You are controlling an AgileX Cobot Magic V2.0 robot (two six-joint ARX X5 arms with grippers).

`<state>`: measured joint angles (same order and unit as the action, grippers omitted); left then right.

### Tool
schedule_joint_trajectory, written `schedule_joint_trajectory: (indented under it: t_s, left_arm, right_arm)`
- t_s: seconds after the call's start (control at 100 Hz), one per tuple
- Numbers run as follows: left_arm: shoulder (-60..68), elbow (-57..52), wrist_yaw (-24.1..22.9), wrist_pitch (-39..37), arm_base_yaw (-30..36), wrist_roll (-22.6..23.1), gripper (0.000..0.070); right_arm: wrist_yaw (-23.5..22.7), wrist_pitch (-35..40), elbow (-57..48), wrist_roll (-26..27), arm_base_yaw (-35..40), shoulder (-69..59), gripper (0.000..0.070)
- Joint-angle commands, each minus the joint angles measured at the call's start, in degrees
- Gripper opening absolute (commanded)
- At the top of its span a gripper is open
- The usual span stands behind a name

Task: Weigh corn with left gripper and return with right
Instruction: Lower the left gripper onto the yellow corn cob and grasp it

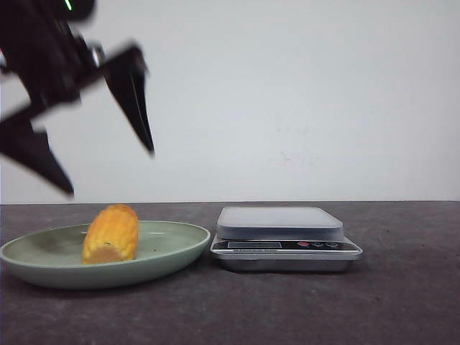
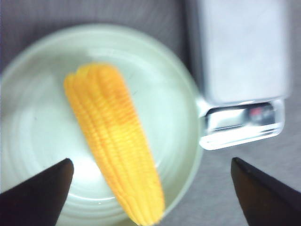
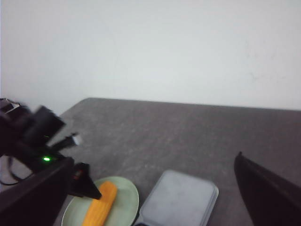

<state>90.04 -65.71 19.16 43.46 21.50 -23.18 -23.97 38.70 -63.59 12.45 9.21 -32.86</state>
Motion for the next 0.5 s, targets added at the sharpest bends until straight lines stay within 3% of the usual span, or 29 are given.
schedule_joint_trajectory:
  t_s: [0.0, 0.06, 0.09, 0.13, 0.19, 0.2, 0.23, 0.27, 0.49]
  left_arm:
    - [3.7, -0.8, -0.3, -0.2, 0.6, -0.3, 0.07]
    - [6.6, -0.8, -0.3, -0.3, 0.9, -0.3, 0.0695]
    - [7.9, -0.8, -0.3, -0.3, 1.0, -0.3, 0.0634]
    - [9.2, -0.8, -0.3, -0.2, 1.1, -0.3, 0.0455]
    - [10.5, -0.8, -0.3, 0.2, 1.4, 0.1, 0.0035]
    - [10.6, -0.8, -0.3, 0.2, 1.5, 0.3, 0.0]
    - [10.7, -0.8, -0.4, 0.1, 1.6, 0.8, 0.0029]
    - [10.7, -0.8, -0.4, -0.3, 1.8, 1.4, 0.0]
    - [8.2, -4.9, 2.1, -0.9, 2.1, 2.2, 0.0]
  right_arm:
    - [-0.2, 0.3, -0.6, 0.6, 0.1, 0.0, 0.07]
    - [-0.2, 0.7, -0.6, 0.6, 0.1, 0.0, 0.07]
    - [-0.2, 0.9, -0.6, 0.6, 0.1, 0.1, 0.07]
    - [-0.2, 1.1, -0.6, 0.6, 0.1, 0.1, 0.07]
    - [-0.2, 1.5, -0.6, 0.6, 0.1, 0.1, 0.07]
    - [-0.2, 1.6, -0.6, 0.6, 0.1, 0.1, 0.07]
    - [-0.2, 1.7, -0.6, 0.5, 0.1, 0.1, 0.07]
    - [-0.2, 2.0, -0.6, 0.2, 0.1, 0.1, 0.07]
    - [0.1, 1.6, -0.6, -0.9, 0.1, 0.1, 0.07]
